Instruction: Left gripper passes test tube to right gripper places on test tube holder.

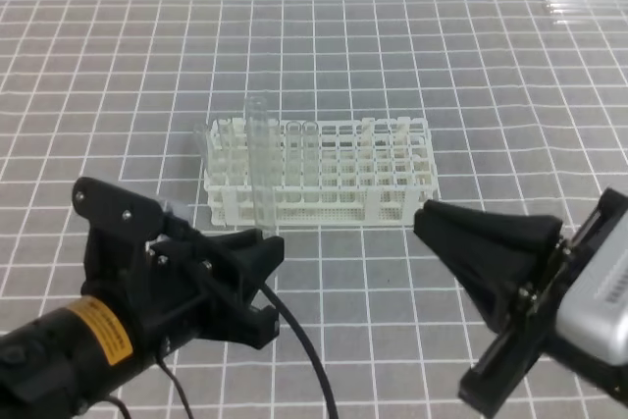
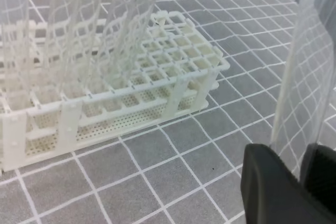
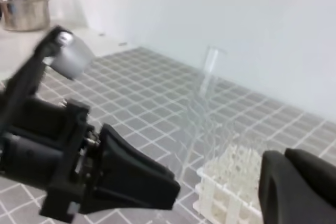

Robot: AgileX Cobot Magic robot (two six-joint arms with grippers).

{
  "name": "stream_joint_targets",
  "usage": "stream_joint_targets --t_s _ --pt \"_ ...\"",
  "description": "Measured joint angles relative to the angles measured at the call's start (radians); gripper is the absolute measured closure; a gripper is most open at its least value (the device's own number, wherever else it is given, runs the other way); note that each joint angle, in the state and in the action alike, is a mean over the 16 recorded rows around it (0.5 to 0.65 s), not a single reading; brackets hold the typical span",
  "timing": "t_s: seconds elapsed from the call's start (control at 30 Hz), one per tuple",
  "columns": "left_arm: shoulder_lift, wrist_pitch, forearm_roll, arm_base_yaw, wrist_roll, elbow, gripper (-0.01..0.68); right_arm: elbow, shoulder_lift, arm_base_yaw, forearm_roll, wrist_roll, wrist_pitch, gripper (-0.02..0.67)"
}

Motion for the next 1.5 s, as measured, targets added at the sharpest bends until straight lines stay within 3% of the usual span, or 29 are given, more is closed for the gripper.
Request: stream_joint_targets --t_s 0.33,0.77,0.93,1.5 --pt "0.034 -0.045 0.043 0.0 -0.002 0.0 0.611 0.026 0.058 0.05 0.029 -0.028 -0.137 0.616" --pt "0.037 -0.108 0.084 0.0 0.048 -0.001 0.6 -0.112 0.192 0.05 0.041 -0.013 -0.166 0.325" --pt "0.042 -0.15 0.085 0.0 0.076 0.006 0.594 -0.171 0.252 0.05 0.043 0.002 -0.177 0.254" --pt "0.05 -0.425 0.086 0.0 0.091 0.148 0.611 -0.248 0.372 0.05 0.024 0.065 -0.212 0.23"
